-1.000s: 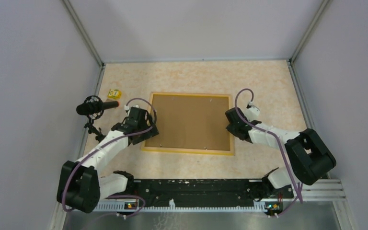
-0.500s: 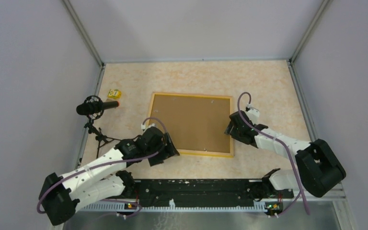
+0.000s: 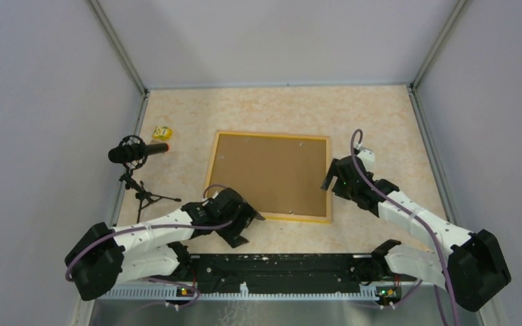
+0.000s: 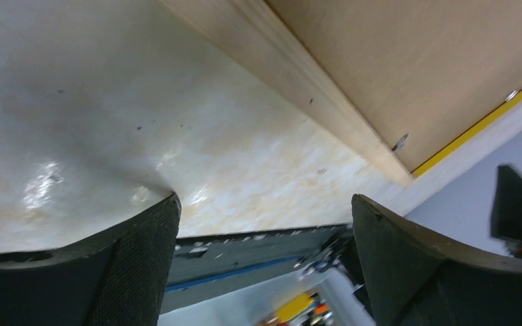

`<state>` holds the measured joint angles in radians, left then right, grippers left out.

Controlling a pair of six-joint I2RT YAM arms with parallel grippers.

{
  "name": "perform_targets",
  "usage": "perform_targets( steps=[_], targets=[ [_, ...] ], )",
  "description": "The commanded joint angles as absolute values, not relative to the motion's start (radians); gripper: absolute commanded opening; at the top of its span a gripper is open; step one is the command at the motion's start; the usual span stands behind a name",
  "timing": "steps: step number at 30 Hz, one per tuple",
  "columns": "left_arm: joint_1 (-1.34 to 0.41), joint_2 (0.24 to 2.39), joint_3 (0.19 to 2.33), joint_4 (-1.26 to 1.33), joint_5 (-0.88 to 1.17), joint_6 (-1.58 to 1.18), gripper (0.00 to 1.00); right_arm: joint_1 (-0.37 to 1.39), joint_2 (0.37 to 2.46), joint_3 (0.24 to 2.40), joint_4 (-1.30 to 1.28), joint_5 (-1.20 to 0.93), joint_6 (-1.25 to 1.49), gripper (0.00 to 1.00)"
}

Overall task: Put the photo into the frame
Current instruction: Install the photo frame at the center of the board.

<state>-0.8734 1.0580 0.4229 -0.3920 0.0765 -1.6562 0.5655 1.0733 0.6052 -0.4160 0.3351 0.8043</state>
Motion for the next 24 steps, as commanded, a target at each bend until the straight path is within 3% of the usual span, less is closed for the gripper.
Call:
perform_targets(
  steps=[1, 3, 6, 14, 19, 24],
  targets=[
    [-0.877, 1.112, 0.437, -0.265, 0.012, -1.836, 0.99, 0.565, 1.026, 0.627, -0.463, 0.362, 0.777, 0.85],
    [-0.878, 1.141, 0.454, -0.253, -0.049, -1.869, 0.94, 0.565, 1.02, 0.621, -0.46, 0.361, 0.772, 0.85],
    [-0.876, 1.199, 0.479, -0.255, -0.088, -1.925, 0.73, 0.565, 1.022, 0.622, -0.458, 0.356, 0.766, 0.85],
    [-0.876, 1.357, 0.54, -0.248, -0.097, -1.972, 0.7, 0.563, 1.015, 0.616, -0.467, 0.358, 0.746, 0.85],
    [-0.876, 1.438, 0.584, -0.291, -0.09, -1.926, 0.46, 0.564, 1.003, 0.63, -0.499, 0.374, 0.734, 0.85],
    [-0.876, 1.471, 0.656, -0.484, -0.185, -1.814, 0.31, 0.562, 0.983, 0.674, -0.527, 0.355, 0.703, 0.85]
  ],
)
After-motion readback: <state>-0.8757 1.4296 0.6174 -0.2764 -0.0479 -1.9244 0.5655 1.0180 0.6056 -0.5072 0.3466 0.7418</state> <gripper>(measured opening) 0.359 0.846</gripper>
